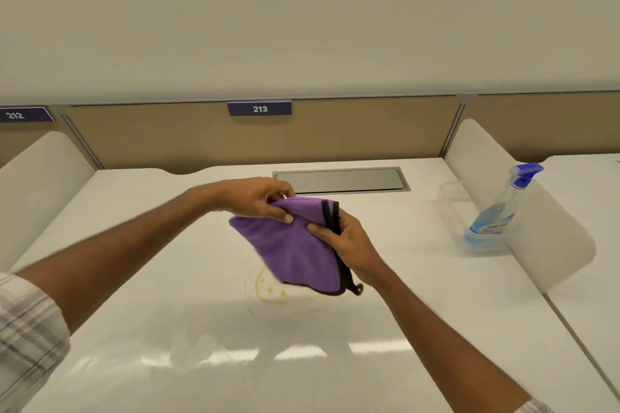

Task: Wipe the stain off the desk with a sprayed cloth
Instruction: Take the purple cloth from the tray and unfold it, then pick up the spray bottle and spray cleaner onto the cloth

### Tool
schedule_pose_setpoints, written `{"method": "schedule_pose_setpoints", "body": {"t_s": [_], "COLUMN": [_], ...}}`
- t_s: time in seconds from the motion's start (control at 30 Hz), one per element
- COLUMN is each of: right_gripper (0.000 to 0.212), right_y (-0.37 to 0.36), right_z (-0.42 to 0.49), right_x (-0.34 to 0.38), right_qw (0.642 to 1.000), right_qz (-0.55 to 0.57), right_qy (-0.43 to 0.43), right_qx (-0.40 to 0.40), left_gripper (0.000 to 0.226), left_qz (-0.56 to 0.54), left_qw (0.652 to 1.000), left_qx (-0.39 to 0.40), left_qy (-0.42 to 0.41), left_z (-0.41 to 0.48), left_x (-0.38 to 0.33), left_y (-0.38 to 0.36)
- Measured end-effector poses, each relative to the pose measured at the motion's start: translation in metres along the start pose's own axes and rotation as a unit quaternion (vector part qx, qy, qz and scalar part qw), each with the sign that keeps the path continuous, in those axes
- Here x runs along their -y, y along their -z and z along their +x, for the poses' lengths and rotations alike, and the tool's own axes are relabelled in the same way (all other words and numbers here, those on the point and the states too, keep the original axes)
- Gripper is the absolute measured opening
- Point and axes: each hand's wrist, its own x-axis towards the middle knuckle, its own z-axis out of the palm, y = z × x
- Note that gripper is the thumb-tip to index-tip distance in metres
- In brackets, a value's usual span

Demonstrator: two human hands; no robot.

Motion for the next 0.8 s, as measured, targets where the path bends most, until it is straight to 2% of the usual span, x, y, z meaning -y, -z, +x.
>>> {"method": "schedule_pose_setpoints", "body": {"t_s": [0.13,0.2,0.27,0.37,0.47,0.53,0.6,0.67,0.73,0.8], "right_gripper": [0.033,0.03,0.028,0.027,0.037,0.036,0.032,0.031,0.032,0.035], "right_y": [0.026,0.05,0.073,0.101,0.135,0.168,0.21,0.254,0.299,0.336], "right_z": [0.007,0.012,0.018,0.021,0.017,0.01,-0.001,-0.015,-0.026,-0.032], "right_x": [0.007,0.01,0.009,0.004,-0.003,-0.011,-0.024,-0.037,-0.049,-0.056], "right_qw": [0.998,0.997,0.994,0.991,0.994,0.992,0.977,0.945,0.898,0.864], "right_qz": [-0.046,-0.072,-0.102,-0.128,-0.113,-0.106,-0.118,-0.131,-0.156,-0.162], "right_qy": [0.003,0.002,0.002,0.007,-0.004,-0.014,-0.023,-0.044,-0.074,-0.093], "right_qx": [0.039,0.038,0.044,0.043,0.006,-0.064,-0.175,-0.297,-0.405,-0.468], "left_gripper": [0.036,0.027,0.025,0.024,0.025,0.024,0.022,0.02,0.017,0.016], "left_qz": [-0.072,-0.134,-0.182,-0.2,-0.206,-0.201,-0.192,-0.186,-0.182,-0.179], "left_qw": [0.996,0.991,0.983,0.979,0.978,0.978,0.979,0.979,0.979,0.98], "left_qx": [-0.007,-0.007,0.03,0.037,0.027,0.035,0.041,0.04,0.033,0.025], "left_qy": [-0.049,-0.023,0.006,0.025,0.033,0.043,0.058,0.071,0.081,0.088], "left_z": [0.012,0.02,0.028,0.048,0.07,0.082,0.092,0.102,0.11,0.116], "left_x": [-0.006,-0.009,-0.019,-0.034,-0.046,-0.05,-0.05,-0.048,-0.046,-0.044], "left_y": [-0.013,-0.013,-0.014,-0.019,-0.027,-0.03,-0.034,-0.038,-0.041,-0.041]}}
